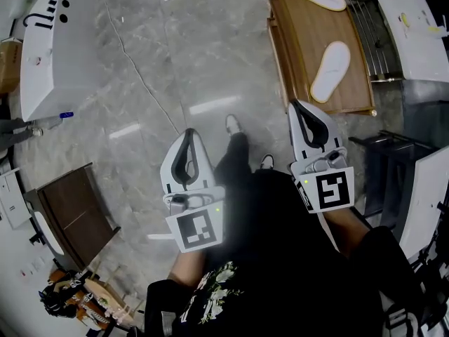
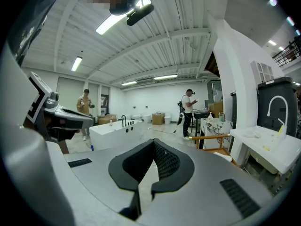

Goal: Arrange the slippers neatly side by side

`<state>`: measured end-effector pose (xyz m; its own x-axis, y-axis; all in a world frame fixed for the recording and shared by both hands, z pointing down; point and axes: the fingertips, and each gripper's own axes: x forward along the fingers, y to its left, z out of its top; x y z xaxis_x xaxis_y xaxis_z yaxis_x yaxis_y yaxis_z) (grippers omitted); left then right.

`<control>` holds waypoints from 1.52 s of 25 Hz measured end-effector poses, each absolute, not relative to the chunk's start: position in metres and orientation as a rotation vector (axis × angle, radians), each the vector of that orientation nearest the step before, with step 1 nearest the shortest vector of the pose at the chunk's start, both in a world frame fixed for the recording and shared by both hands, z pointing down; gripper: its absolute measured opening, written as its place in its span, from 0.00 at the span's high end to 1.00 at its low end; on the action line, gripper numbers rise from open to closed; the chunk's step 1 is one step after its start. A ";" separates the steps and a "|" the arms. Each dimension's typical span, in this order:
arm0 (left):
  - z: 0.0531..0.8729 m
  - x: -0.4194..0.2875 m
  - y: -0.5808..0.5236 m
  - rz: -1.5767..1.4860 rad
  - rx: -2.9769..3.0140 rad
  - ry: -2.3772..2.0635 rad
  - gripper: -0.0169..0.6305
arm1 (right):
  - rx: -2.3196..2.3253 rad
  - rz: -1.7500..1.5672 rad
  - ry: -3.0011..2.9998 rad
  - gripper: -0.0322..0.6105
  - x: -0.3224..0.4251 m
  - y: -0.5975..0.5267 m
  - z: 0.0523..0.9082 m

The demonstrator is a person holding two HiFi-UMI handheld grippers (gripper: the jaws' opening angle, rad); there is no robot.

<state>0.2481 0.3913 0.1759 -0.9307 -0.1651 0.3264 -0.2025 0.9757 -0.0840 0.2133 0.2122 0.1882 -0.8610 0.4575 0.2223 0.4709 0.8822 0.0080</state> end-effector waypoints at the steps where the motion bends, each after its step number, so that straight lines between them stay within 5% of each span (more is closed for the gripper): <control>1: 0.174 0.242 0.397 0.145 0.267 -2.808 0.97 | -0.708 -0.098 -2.843 0.95 0.207 0.218 0.185; 38: 0.172 0.071 0.387 0.178 0.750 -2.775 0.97 | -0.291 -0.124 -2.883 0.95 0.095 0.225 0.183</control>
